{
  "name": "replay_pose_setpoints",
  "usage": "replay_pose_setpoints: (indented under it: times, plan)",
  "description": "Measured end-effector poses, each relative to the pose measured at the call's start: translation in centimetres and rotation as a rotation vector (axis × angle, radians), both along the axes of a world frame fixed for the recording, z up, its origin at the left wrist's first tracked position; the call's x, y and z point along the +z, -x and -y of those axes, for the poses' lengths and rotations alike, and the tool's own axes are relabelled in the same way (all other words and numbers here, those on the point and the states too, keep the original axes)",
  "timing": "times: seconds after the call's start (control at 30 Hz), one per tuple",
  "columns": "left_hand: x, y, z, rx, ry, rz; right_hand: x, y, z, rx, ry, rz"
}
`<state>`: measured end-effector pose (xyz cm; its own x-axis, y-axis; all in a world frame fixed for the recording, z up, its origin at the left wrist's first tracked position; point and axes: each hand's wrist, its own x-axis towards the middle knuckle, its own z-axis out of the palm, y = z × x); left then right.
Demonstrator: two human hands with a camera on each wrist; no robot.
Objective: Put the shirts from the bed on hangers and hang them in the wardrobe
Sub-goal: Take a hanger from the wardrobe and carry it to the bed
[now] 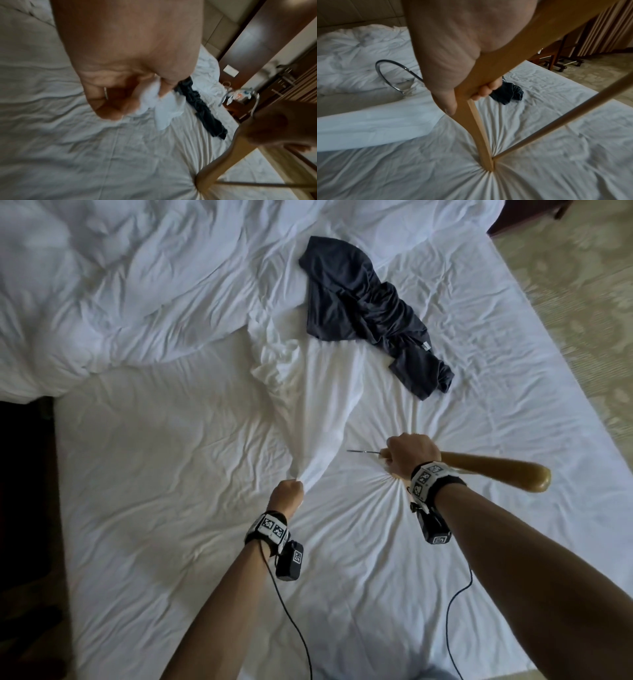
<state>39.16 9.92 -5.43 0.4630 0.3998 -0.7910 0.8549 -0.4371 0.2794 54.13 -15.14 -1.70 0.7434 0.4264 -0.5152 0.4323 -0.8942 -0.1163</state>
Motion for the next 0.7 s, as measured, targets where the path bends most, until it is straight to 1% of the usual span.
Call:
replay_pose_setpoints:
  times: [0.1,0.17,0.2,0.27,0.3,0.37,0.43,0.5,0.57,0.63,0.7]
  plan:
    - [2.9,1.5,0.7,0.127,-0.002,0.097,0.6,2.7,1.1,-0.074,0.012,-0.065]
    - [4.5,2.2,1.2,0.14,-0.055,0.141,0.9,4.6,1.7,-0.168,0.002,-0.168]
    - [5.8,2.4,1.6,0.138,-0.071,0.181,1.1,5.6,1.9,-0.25,-0.031,-0.238]
    - [9.2,2.4,2.9,0.153,-0.078,0.299,1.5,7.5,2.7,-0.473,-0.16,-0.382]
    - [11.1,2.5,3.6,0.169,-0.068,0.362,1.7,8.5,3.1,-0.57,-0.221,-0.422]
    - [14.8,2.8,4.8,0.216,-0.036,0.467,1.7,10.3,4.1,-0.74,-0.335,-0.459]
    - [18.5,3.5,5.9,0.275,0.014,0.556,2.1,12.1,4.8,-0.9,-0.495,-0.471]
    - [22.3,4.4,7.0,0.41,0.146,0.666,2.8,13.8,5.3,-1.013,-0.652,-0.453]
    - [26.2,5.4,8.1,0.554,0.35,0.762,3.9,15.5,5.7,-1.081,-0.811,-0.436]
    - [29.9,6.5,9.0,0.621,0.537,0.821,5.2,17.0,6.0,-1.109,-0.951,-0.404]
    - [33.3,7.5,9.8,0.661,0.652,0.861,7.3,18.6,6.5,-1.116,-1.085,-0.379]
